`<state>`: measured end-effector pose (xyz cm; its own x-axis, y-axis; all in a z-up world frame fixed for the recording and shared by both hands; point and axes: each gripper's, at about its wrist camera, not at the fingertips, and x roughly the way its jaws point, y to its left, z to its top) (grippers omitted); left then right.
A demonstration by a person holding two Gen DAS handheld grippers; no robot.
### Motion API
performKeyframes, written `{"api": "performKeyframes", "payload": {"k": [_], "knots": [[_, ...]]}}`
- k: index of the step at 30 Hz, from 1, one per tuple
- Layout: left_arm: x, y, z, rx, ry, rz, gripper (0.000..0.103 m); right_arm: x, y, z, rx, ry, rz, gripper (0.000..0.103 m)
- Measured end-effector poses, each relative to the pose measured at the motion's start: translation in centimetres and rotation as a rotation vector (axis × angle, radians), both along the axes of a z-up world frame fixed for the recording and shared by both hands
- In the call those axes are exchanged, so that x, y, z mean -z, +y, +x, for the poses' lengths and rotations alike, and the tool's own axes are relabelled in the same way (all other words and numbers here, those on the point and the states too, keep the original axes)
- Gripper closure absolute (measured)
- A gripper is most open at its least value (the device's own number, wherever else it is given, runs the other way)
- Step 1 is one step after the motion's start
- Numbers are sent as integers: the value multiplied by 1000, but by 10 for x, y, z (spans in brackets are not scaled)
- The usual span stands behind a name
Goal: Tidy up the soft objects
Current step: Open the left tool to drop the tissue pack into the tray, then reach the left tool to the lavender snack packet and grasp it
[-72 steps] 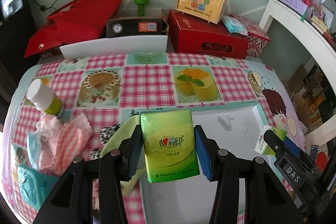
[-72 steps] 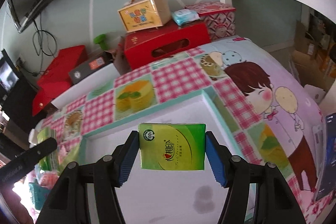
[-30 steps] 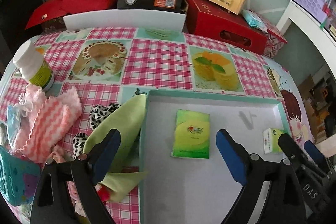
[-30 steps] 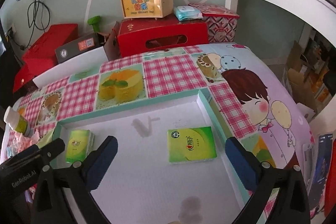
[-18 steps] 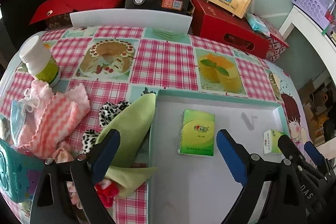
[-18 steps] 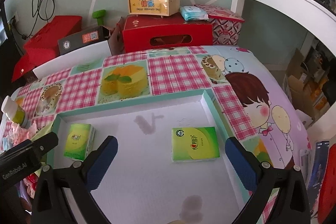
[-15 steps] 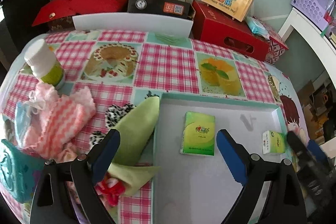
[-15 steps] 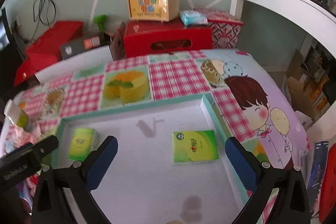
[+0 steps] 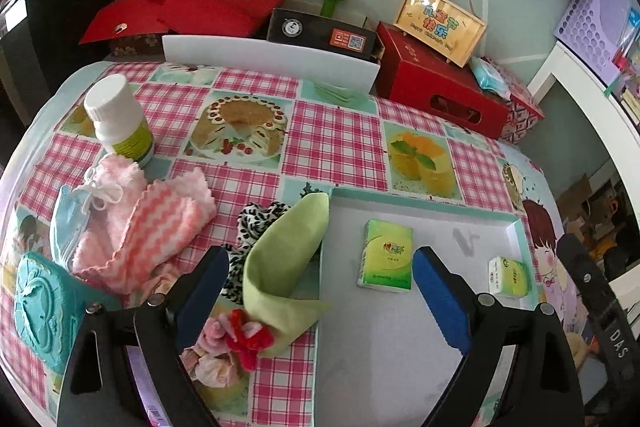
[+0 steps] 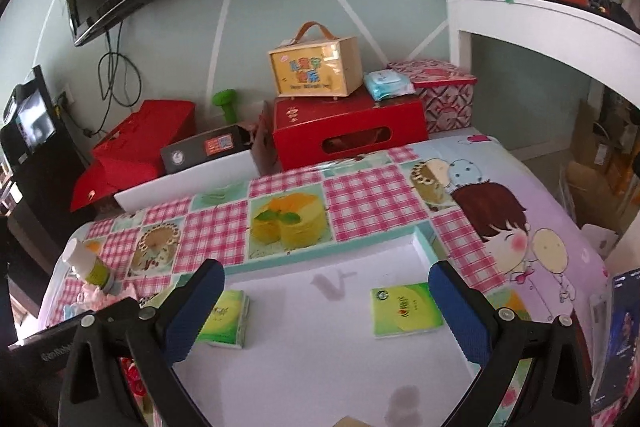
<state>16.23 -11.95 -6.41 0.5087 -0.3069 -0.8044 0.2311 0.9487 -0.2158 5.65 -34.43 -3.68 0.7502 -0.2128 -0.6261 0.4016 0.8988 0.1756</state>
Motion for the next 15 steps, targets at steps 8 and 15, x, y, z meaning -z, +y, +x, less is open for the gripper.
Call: {"api": "performKeyframes", "payload": {"k": [8,15], "knots": [[1,19,-3,-29,14,-28,10,6,8,2,-26,10,23,0],[9,40,-13,-68,38,-28,10,9,24,2,-68,18,28,0]]}}
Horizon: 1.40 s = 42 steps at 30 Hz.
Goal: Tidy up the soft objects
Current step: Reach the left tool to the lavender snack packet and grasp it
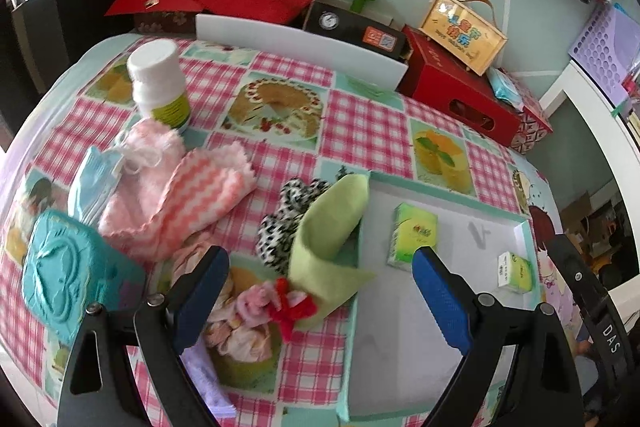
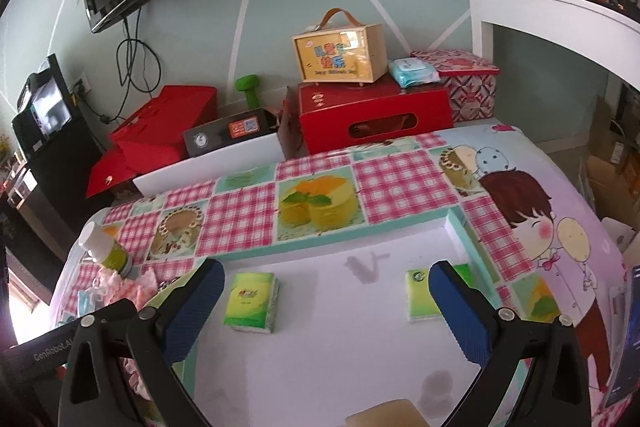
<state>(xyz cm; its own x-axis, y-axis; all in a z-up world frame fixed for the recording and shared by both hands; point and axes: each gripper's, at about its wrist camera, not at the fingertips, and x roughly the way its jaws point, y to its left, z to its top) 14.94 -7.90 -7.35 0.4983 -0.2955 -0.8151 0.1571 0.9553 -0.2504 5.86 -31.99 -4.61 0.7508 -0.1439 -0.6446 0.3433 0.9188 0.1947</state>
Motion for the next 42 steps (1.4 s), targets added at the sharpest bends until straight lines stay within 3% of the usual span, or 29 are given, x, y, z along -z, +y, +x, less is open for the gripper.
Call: {"api": "performKeyframes", "payload": {"k": [8,11,19,26,36,42], "knots": [[10,21,-12,-44,11,-3,10,3,33,1,-91,25,-51,0],[16,30,-17,-56,15,-10,2,8,50,2,-136,54,-71,0],[29,52,-34,-93,18,-5,2,24,93,-1,-247,145,-136,0],[48,72,-44,-135,95,19,2,38,107,-9,-287,195,-87,0],[71,97,-43,-253,182,35,2,46,132,-6,-352,224,-119,0],[82,101,-43,-269,227,23,3,45,140,-2,-364,190,-91,0]]}}
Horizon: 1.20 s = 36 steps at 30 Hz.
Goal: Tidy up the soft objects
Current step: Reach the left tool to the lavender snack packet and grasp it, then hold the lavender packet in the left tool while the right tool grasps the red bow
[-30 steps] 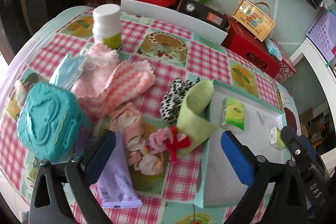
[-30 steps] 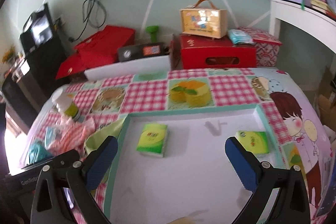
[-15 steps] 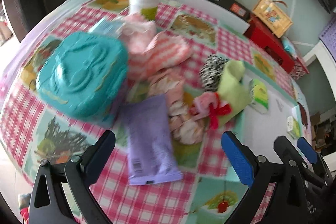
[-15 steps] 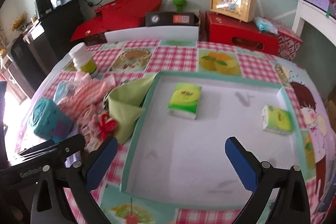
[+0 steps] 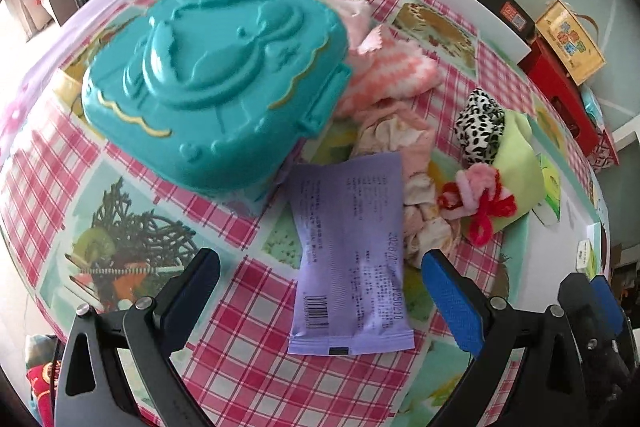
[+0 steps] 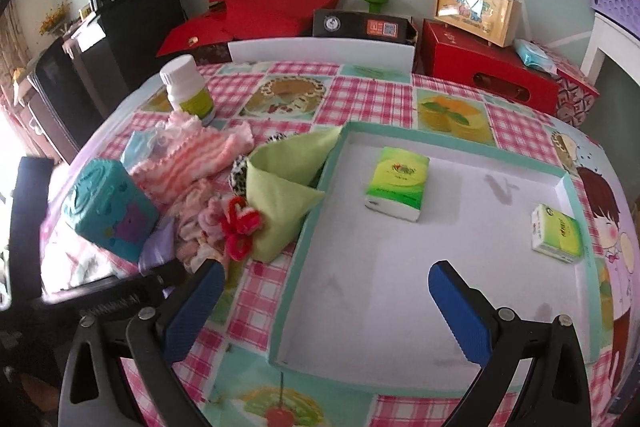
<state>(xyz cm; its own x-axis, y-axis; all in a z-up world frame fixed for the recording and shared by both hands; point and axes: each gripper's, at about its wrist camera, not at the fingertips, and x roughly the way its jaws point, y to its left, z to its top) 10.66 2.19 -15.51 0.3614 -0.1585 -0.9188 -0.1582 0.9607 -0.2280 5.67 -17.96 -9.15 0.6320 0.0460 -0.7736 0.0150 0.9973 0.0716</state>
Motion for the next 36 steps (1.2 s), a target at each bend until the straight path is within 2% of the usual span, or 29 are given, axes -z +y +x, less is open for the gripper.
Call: {"api": "performKeyframes", "payload": {"k": [8,10,14,18,21,28,31,33,36], "knots": [[1,7,-3,-9,6,-24,5,6,12,7,-42,-1,24,0],[0,5,-2,-4,-1,-15,17,6,10,7,-41,-1,40,0],[-1,-1,4,12,-8,-18,28,8,7,10,-32,2,75,0],[-1,-5,7,25,-18,-61,55,10,9,14,-39,5,82,0],[1,3,10,-6,-19,-132,56,11,14,17,-55,0,79,0],[5,18,11,-53,-8,-226,57,12,24,25,-95,-10,79,3],[6,23,10,-77,-1,-265,57,14,26,28,-108,-7,76,7],[5,25,10,-89,2,-282,57,15,30,29,-123,-7,69,13],[5,29,8,-102,7,-302,57,19,38,32,-161,4,73,16]]}}
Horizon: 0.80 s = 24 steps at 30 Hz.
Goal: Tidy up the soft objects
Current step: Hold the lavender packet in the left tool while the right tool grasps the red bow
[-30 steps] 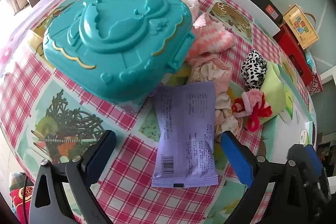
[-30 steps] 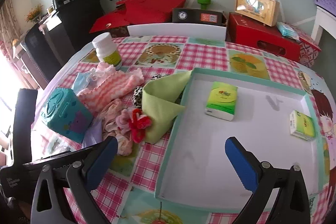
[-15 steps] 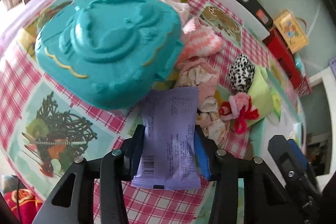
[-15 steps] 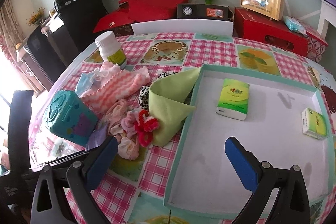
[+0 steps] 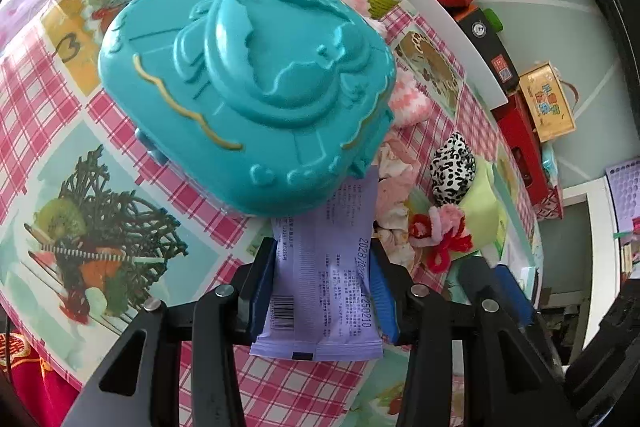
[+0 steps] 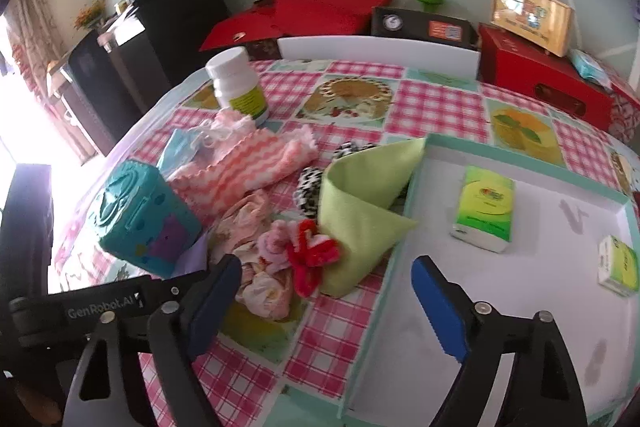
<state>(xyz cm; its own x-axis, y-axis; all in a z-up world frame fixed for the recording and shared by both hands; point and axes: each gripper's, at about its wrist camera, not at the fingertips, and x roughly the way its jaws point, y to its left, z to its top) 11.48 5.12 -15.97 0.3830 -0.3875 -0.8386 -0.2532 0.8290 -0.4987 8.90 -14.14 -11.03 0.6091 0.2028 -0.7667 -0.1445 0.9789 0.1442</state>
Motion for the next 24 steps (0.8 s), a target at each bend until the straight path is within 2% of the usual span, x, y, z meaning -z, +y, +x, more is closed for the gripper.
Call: {"api": "performKeyframes", "payload": {"k": [7,9,24], "knots": [[1,12,-5,-27,12,-56,57,7,8,8,-32,6,-8,29],[2,17,-8,-34,15,-71,57,8,10,9,-41,9,-11,37],[5,29,-16,-57,39,-115,57,22,20,19,-42,34,-54,41]]}}
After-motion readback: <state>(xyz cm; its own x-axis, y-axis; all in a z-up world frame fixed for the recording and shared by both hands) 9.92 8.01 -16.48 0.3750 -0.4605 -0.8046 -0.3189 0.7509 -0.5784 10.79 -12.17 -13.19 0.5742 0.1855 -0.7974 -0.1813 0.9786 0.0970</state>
